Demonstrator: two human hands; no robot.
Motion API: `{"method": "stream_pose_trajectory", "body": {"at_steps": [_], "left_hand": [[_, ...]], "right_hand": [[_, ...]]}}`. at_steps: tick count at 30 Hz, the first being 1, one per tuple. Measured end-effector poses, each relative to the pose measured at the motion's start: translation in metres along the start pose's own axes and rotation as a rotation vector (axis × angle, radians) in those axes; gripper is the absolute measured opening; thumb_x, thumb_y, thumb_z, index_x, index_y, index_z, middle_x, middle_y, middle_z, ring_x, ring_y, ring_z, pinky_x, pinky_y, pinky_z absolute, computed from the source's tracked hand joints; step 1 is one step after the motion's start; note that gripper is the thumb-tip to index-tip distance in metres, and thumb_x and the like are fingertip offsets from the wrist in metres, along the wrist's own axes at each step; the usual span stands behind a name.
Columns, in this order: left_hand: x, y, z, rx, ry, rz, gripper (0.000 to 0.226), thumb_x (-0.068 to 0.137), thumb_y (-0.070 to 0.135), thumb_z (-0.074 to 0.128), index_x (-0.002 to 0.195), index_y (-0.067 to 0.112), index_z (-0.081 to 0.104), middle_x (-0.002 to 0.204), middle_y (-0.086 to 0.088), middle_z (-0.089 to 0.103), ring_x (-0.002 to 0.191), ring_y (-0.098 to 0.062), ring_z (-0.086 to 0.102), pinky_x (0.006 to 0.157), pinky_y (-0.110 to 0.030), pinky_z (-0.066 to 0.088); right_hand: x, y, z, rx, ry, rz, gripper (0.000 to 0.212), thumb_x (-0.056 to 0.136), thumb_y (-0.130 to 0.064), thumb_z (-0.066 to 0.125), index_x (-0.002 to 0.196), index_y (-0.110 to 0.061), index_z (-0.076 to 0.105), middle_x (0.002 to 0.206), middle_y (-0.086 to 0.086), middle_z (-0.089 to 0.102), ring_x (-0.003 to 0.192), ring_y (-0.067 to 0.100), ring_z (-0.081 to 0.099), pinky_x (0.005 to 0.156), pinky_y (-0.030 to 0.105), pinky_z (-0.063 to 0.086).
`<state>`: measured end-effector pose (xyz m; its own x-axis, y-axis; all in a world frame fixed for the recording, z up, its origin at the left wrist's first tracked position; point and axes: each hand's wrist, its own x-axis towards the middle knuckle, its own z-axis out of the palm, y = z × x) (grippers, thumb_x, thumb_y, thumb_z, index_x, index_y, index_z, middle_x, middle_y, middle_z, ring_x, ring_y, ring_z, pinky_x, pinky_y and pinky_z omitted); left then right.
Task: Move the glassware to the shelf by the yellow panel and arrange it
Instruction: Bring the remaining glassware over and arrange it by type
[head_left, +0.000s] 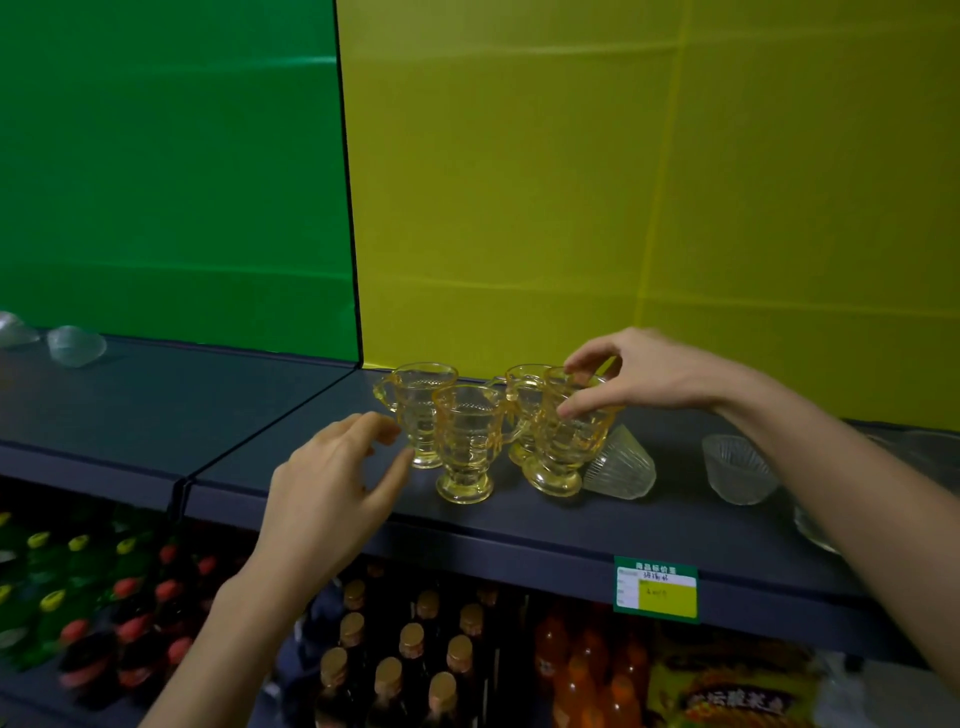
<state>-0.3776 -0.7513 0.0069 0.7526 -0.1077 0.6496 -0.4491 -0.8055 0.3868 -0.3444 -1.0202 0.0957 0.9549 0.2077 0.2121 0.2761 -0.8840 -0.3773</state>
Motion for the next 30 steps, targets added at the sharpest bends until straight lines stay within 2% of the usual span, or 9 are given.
{"method": "stream_pose_trajectory", "body": {"at_steps": [7,11,16,21,23,27,30], "left_hand": [[0.002,-0.001,0.011,-0.009,-0.019,0.001,0.023,0.083,0.041,0.055,0.098,0.023,0.057,0.099,0.007,0.064,0.091,-0.018,0.06,0.073,-0.04,0.051],[0.003,-0.001,0.021,0.003,-0.035,0.0,0.032,0.082,0.047,0.054,0.103,0.022,0.054,0.105,0.006,0.064,0.094,-0.021,0.06,0.071,-0.038,0.049],[0.006,-0.001,0.035,0.021,-0.071,-0.01,0.042,0.082,0.053,0.052,0.111,0.023,0.049,0.116,0.005,0.061,0.099,-0.021,0.059,0.067,-0.033,0.041],[0.007,-0.001,0.042,0.02,-0.082,-0.014,0.046,0.081,0.053,0.052,0.116,0.023,0.047,0.12,0.004,0.059,0.101,-0.022,0.059,0.066,-0.032,0.038],[0.006,-0.001,0.043,0.011,-0.084,-0.015,0.047,0.081,0.054,0.052,0.117,0.024,0.046,0.121,0.005,0.059,0.102,-0.022,0.059,0.068,-0.034,0.041],[0.004,0.0,0.043,0.003,-0.067,-0.005,0.048,0.081,0.054,0.052,0.117,0.025,0.046,0.12,0.006,0.059,0.101,-0.022,0.059,0.07,-0.036,0.044],[0.002,0.003,0.046,-0.009,-0.06,-0.006,0.048,0.08,0.054,0.053,0.117,0.024,0.047,0.116,0.005,0.06,0.097,-0.023,0.06,0.068,-0.035,0.043]], "right_hand": [[-0.003,0.002,0.004,-0.03,-0.018,-0.007,0.061,0.058,-0.053,0.075,0.111,-0.028,0.062,0.097,-0.013,0.065,0.074,-0.011,0.05,0.063,0.009,0.034],[-0.002,0.003,0.013,-0.057,-0.051,-0.022,0.061,0.059,-0.053,0.075,0.113,-0.026,0.062,0.101,-0.011,0.065,0.07,-0.011,0.047,0.059,0.007,0.033],[-0.001,0.003,0.017,-0.038,-0.072,-0.01,0.068,0.061,-0.054,0.074,0.119,-0.024,0.058,0.11,-0.009,0.062,0.078,-0.004,0.051,0.074,0.019,0.037],[-0.016,0.011,0.008,0.038,-0.156,0.021,0.094,0.055,-0.065,0.064,0.136,-0.024,0.04,0.137,-0.006,0.047,0.111,0.008,0.049,0.095,0.022,0.037],[-0.028,0.026,0.002,0.074,-0.216,0.051,0.099,0.057,-0.057,0.07,0.141,-0.023,0.03,0.144,-0.005,0.04,0.119,0.007,0.043,0.1,0.021,0.034],[-0.045,0.052,0.011,-0.097,-0.279,0.053,0.099,0.064,-0.03,0.081,0.143,-0.02,0.022,0.15,-0.003,0.03,0.133,0.009,0.031,0.11,0.023,0.025],[-0.047,0.06,0.027,-0.13,-0.264,0.002,0.104,0.063,-0.022,0.082,0.144,-0.022,0.017,0.152,-0.004,0.024,0.137,0.009,0.024,0.107,0.015,0.016]]}}
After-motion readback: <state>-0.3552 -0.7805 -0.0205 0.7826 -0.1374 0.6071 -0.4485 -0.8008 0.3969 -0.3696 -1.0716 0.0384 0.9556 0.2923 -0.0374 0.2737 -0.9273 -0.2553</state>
